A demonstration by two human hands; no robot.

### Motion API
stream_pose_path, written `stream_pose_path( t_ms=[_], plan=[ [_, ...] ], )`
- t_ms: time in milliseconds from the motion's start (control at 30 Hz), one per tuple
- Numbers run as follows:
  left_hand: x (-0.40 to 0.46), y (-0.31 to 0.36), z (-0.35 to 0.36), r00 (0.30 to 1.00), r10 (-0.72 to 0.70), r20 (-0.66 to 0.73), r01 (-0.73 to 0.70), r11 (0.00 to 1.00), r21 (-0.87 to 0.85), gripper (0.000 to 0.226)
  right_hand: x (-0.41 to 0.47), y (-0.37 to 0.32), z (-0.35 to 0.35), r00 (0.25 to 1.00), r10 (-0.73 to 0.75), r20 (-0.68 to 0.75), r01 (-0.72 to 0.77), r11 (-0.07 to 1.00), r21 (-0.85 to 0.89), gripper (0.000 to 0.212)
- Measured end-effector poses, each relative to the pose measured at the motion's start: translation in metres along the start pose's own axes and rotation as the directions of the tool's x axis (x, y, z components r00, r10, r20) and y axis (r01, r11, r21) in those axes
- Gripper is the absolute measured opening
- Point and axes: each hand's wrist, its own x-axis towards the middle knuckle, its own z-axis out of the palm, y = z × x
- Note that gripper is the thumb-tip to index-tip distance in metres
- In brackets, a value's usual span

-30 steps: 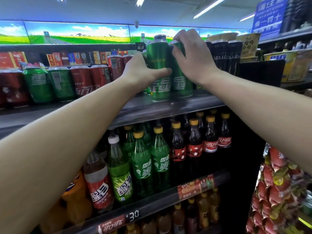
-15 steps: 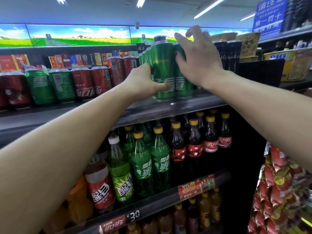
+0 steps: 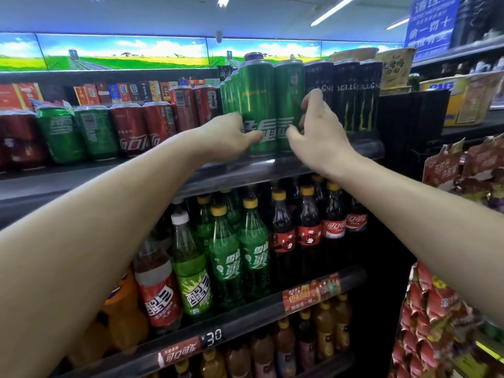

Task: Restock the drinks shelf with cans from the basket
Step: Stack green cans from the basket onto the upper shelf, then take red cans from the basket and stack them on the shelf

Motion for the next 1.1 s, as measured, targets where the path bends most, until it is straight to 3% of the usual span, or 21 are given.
stream_pose_path(
  t_ms=[133,233,300,367,467,533,567,633,733,800,967,1100],
  plan=[
    [-0.003,0.005,-0.005,1.0,-0.003,0.028,0.0,0.997,0.076,0.057,0.002,-0.001,0.0,0.998,0.054,0.025,-0.055,0.997,0.045,0.04],
    [-0.01,0.006,-0.014,0.999,-0.024,0.041,0.017,0.989,0.147,0.063,-0.005,-0.005,0.0,0.996,0.078,-0.036,-0.073,0.992,0.106,0.033],
    [-0.021,0.004,-0.017,1.0,-0.018,-0.011,0.02,0.983,0.183,0.065,-0.015,-0.008,0.002,0.992,0.062,-0.114,-0.043,0.986,0.16,0.028],
    [-0.038,-0.001,-0.015,0.987,0.079,-0.138,-0.052,0.981,0.187,0.057,-0.031,-0.015,0.009,0.987,0.039,-0.156,-0.004,0.976,0.218,0.024],
    [-0.082,-0.019,-0.001,0.859,0.326,-0.395,-0.266,0.943,0.2,0.036,-0.067,-0.028,0.028,0.993,0.012,-0.114,0.026,0.943,0.332,0.019],
    [-0.121,-0.036,0.014,0.782,0.387,-0.488,-0.339,0.922,0.187,0.023,-0.097,-0.036,0.045,0.999,0.006,-0.042,0.013,0.911,0.413,0.017],
    [-0.141,-0.047,0.026,0.78,0.384,-0.493,-0.351,0.922,0.162,0.018,-0.113,-0.039,0.056,1.0,0.007,0.004,-0.009,0.896,0.444,0.016],
    [-0.181,-0.07,0.058,0.839,0.35,-0.417,-0.339,0.935,0.104,0.012,-0.148,-0.043,0.08,0.992,0.02,0.124,-0.079,0.868,0.49,0.016],
    [-0.24,-0.115,0.122,0.964,0.224,-0.143,-0.216,0.974,0.066,0.016,-0.209,-0.041,0.123,0.939,0.059,0.34,-0.227,0.849,0.478,0.017],
    [-0.277,-0.145,0.161,0.994,0.106,0.039,-0.108,0.994,0.031,0.02,-0.253,-0.037,0.156,0.867,0.1,0.488,-0.331,0.848,0.414,0.019],
    [-0.376,-0.207,0.24,0.937,-0.114,0.331,0.114,0.993,0.018,0.02,-0.373,-0.026,0.223,0.657,0.2,0.727,-0.5,0.837,0.221,0.021],
    [-0.454,-0.257,0.286,0.825,-0.269,0.498,0.318,0.948,-0.016,0.025,-0.472,-0.025,0.262,0.461,0.287,0.84,-0.576,0.817,0.037,0.02]
  ],
)
